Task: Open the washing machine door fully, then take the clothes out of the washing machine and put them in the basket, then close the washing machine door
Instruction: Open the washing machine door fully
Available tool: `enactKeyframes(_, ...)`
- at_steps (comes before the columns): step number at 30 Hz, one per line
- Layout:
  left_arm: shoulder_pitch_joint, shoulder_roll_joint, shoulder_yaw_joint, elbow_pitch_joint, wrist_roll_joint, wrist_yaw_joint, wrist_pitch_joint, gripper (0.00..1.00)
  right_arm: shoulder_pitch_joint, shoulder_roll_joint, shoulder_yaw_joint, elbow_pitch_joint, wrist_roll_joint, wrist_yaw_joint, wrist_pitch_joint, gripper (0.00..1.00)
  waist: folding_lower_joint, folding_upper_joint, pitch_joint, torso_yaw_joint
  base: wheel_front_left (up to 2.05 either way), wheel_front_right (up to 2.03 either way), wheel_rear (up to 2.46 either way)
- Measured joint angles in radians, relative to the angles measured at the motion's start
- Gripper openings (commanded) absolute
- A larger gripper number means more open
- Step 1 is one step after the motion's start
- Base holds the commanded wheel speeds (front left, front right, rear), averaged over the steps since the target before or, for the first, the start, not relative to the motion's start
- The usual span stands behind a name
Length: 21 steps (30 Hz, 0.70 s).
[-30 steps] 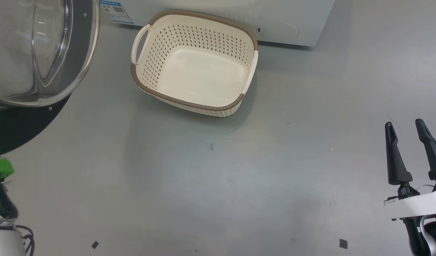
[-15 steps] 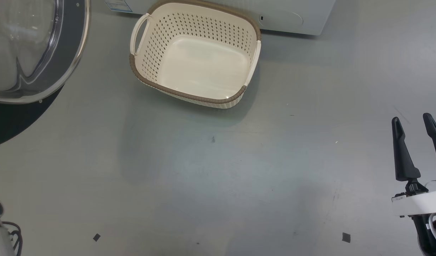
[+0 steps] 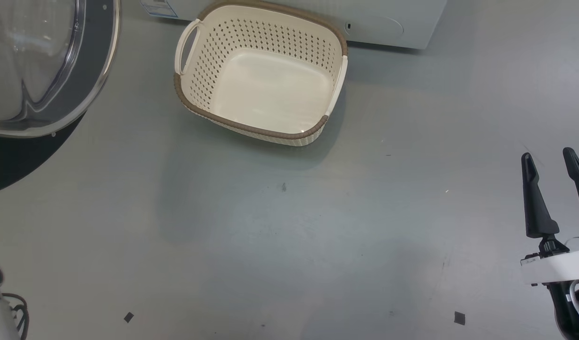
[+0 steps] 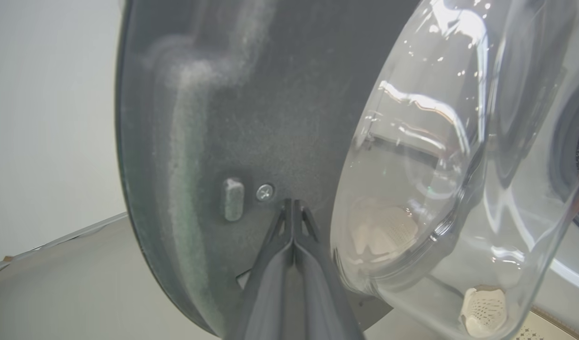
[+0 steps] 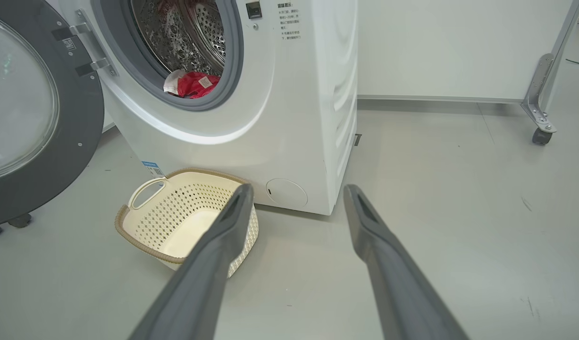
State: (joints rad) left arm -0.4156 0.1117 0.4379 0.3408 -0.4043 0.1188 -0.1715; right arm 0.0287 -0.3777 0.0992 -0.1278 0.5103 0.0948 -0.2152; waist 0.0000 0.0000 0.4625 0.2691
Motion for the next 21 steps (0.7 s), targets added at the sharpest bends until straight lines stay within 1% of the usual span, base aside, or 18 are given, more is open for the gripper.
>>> enactKeyframes(10,0.001,0.020,-0.045,0.042,0.028,-0.002,-0.005,0.00,-0.013,0.035,0.008,0.040,0.007,0.001,-0.007,1.00,0.0000,0.0000,-0.067,-0.002,0.00,0.00,0.00)
enactKeyframes(17,0.017,0.020,-0.112,0.056,0.081,-0.029,-0.006,0.00,-0.026,0.066,0.015,0.074,0.009,0.000,-0.012,1.00,0.0000,0.0000,-0.133,-0.010,0.00,0.00,0.00)
enactKeyframes(21,0.039,0.011,-0.140,0.056,0.091,-0.042,-0.007,0.00,-0.026,0.080,0.016,0.088,0.009,0.000,-0.019,1.00,0.0000,0.0000,-0.165,-0.016,0.00,0.00,0.00)
